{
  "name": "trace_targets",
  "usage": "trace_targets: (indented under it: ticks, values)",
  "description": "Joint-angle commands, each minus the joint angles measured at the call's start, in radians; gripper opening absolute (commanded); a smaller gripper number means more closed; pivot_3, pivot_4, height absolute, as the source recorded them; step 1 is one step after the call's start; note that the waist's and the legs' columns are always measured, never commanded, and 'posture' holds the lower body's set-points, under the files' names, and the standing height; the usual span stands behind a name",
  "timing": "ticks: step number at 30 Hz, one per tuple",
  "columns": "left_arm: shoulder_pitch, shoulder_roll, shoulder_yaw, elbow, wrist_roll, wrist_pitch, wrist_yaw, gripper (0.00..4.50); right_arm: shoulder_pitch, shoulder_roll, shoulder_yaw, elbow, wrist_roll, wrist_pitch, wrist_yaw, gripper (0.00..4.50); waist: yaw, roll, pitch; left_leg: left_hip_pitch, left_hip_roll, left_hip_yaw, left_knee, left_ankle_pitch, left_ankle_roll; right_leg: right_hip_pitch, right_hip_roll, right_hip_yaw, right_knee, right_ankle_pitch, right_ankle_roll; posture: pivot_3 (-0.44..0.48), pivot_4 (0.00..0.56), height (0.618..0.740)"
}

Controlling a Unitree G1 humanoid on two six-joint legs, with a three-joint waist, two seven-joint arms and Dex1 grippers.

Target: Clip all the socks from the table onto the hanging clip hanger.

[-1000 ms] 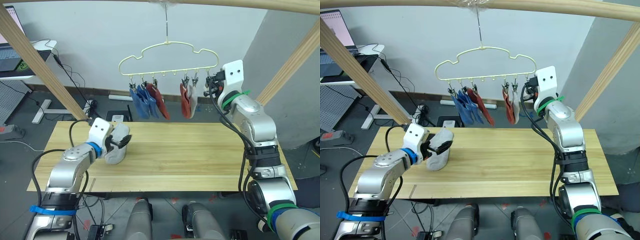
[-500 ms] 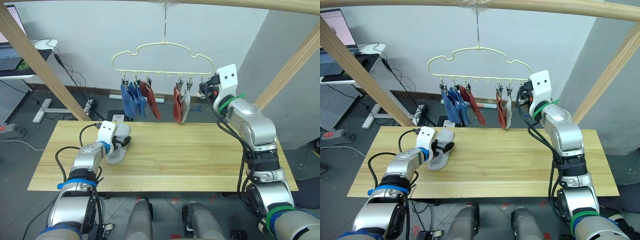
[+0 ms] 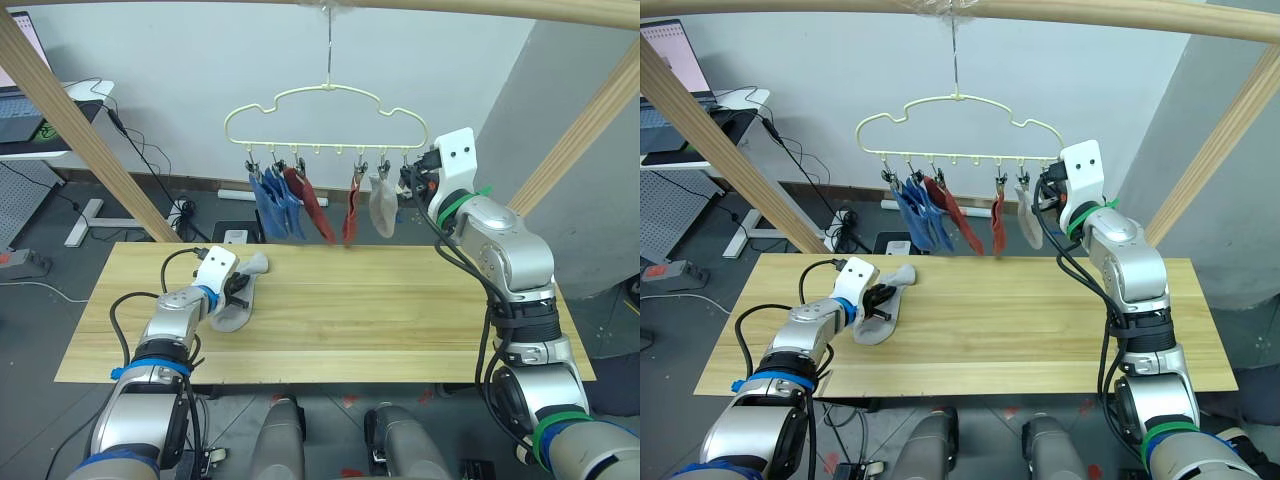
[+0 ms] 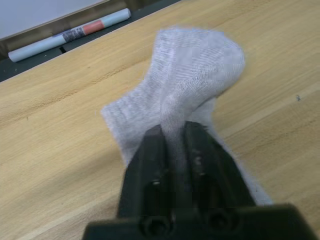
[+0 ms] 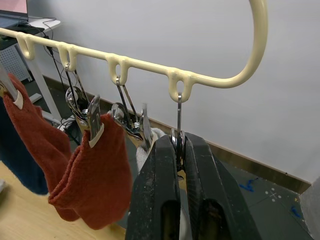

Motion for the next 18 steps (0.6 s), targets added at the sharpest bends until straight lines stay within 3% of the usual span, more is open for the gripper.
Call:
trace_targets:
  ticks: [1, 6, 10, 14, 18]
  values:
    - [0.054, -0.018, -0.001, -0.136, -0.027, -0.019, -0.056, 0.03, -0.032, -0.018, -0.028, -0.005, 0.013, -0.012, 0.01, 0.0, 0.0, 0.0, 0.0, 0.0, 0.0, 0.0, 0.0, 0.0, 0.0, 0.0, 0.0, 0.0, 0.0, 0.0, 0.0, 0.057, 0.238, 0.74]
    - [0.172, -0.052, 0.005, -0.477, -0.14, 0.038, -0.174, 0.03, -0.063, -0.052, -0.056, 0.016, 0.044, 0.042, 0.043, 0.0, 0.002, 0.0, 0.0, 0.0, 0.0, 0.0, 0.0, 0.0, 0.0, 0.0, 0.0, 0.0, -0.001, 0.0, 0.0, 0.054, 0.236, 0.74]
    - [0.25, -0.075, -0.015, -0.778, -0.25, 0.09, -0.25, 0.03, -0.108, -0.059, -0.136, 0.027, 0.141, 0.21, 0.048, 0.0, 0.001, 0.0, 0.0, 0.0, 0.0, 0.0, 0.0, 0.0, 0.0, 0.0, -0.001, 0.0, 0.0, 0.0, 0.0, 0.052, 0.233, 0.74]
    - [0.252, -0.11, -0.075, -0.916, -0.248, 0.086, -0.248, 0.03, -0.175, -0.034, -0.279, 0.046, 0.256, 0.435, 0.004, 0.0, 0.0, 0.001, 0.0, 0.0, 0.0, -0.001, 0.0, 0.0, 0.0, 0.001, 0.0, 0.0, 0.0, 0.0, 0.0, 0.044, 0.229, 0.74]
    - [0.226, -0.153, -0.121, -0.951, -0.222, 0.08, -0.215, 0.03, -0.232, 0.011, -0.406, 0.043, 0.321, 0.589, -0.077, 0.0, 0.0, 0.001, 0.0, 0.0, 0.0, 0.0, 0.0, 0.0, 0.0, 0.001, -0.001, 0.001, -0.001, 0.0, 0.0, 0.031, 0.226, 0.74]
